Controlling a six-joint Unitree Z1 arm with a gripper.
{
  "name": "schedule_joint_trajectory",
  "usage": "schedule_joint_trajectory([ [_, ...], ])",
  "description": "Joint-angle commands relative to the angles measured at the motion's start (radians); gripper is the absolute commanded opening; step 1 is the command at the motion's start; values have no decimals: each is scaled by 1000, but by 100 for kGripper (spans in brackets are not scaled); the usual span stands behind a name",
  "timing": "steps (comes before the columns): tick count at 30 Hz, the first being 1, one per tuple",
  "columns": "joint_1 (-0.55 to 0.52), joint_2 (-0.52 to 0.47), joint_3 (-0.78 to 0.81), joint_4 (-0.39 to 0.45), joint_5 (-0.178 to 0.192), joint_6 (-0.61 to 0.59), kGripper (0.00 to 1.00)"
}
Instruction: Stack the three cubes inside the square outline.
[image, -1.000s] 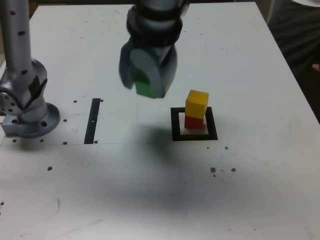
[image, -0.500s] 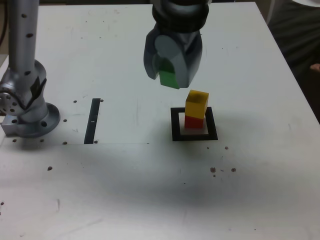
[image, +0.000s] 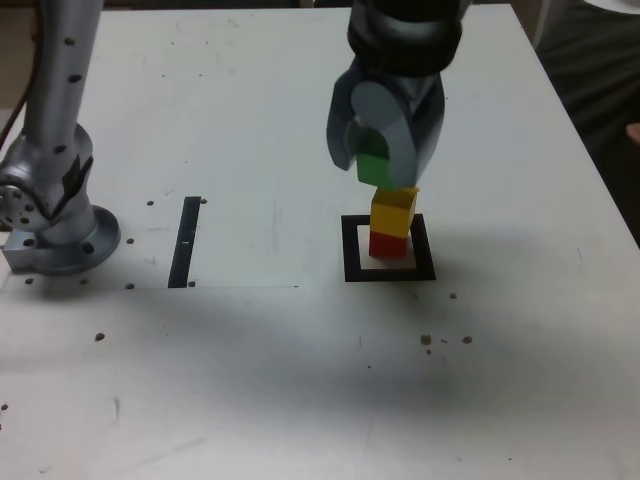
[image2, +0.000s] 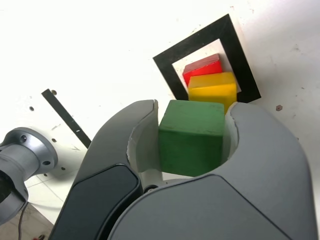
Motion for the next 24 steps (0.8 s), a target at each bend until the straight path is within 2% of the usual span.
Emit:
schedule_joint_trajectory([
  [1,2,9,-8,3,-1,2,23],
  [8,5,24,-9,-6,-6,3,24],
  [9,7,25,-7,-8,-9,4,28],
  [11,10,27,-1,-15,-15,8,42],
  [14,18,29,12,-29,-26,16,74],
  [16,23,30,21,-37,-30,19,90],
  [19,30,29,33,-43,-32,20,99],
  [24,38,21,55,-57,-37,20,99],
])
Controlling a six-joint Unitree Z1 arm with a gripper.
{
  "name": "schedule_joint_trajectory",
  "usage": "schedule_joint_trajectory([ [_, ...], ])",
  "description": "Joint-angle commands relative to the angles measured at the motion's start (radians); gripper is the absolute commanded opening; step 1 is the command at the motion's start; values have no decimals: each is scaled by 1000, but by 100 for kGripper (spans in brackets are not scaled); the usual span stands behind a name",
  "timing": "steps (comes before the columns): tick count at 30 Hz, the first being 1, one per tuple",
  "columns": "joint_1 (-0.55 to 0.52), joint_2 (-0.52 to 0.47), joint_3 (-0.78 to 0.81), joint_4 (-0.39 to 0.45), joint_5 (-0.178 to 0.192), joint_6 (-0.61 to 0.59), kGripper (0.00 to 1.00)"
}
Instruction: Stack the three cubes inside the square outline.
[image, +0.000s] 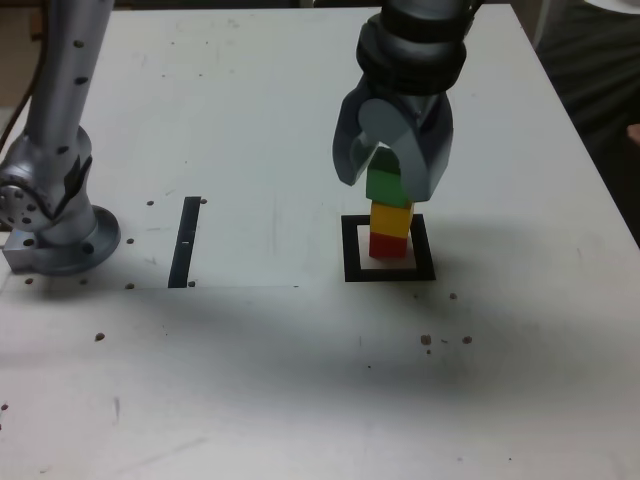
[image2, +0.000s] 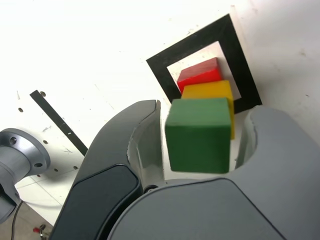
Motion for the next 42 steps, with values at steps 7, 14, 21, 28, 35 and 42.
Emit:
schedule_joint_trajectory([
  [7,3,-57,42,-28,0,0,99],
  [14,3,-169,132,-49,13,-14,99],
  [21,3,-319,310,-79,44,-61,100],
  [28,3,-445,521,-148,43,-157,100],
  [35,3,-521,717,-217,15,-235,100],
  [42,3,-553,907,-345,-66,-273,100],
])
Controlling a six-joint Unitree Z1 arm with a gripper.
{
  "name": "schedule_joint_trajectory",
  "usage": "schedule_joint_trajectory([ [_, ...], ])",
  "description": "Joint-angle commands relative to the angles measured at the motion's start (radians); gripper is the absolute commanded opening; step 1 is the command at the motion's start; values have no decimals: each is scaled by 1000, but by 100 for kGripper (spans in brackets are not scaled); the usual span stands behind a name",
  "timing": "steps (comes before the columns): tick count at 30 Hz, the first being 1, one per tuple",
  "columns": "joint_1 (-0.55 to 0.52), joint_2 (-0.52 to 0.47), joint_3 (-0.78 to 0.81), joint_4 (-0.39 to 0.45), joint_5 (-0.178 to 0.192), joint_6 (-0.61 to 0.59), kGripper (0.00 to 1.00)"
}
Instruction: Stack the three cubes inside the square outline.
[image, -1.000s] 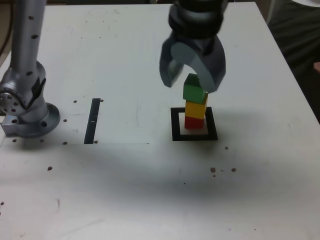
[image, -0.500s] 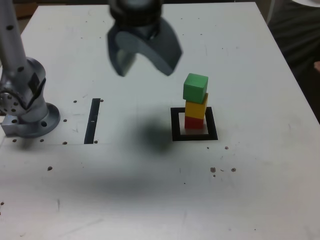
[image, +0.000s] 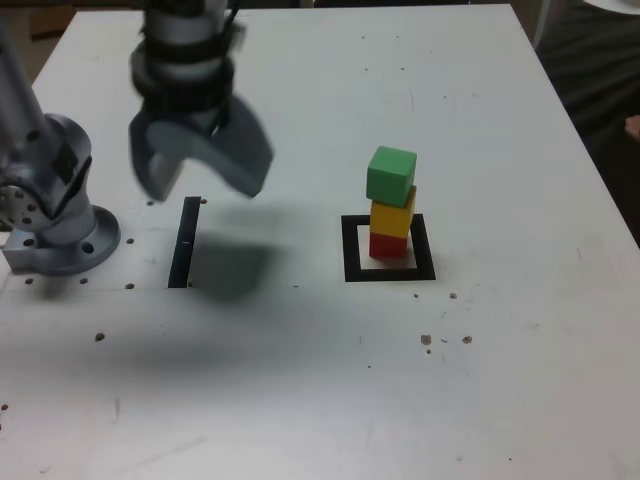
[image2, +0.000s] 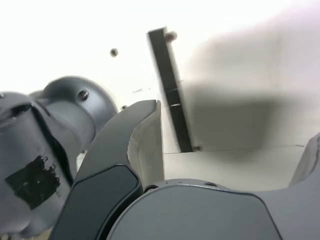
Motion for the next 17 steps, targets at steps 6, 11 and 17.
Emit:
schedule_joint_trajectory([
  [6,1,-16,148,-149,-87,-19,100],
  [11,1,-28,222,-219,-109,-23,100],
  [17,1,-41,249,-243,-109,-29,100],
])
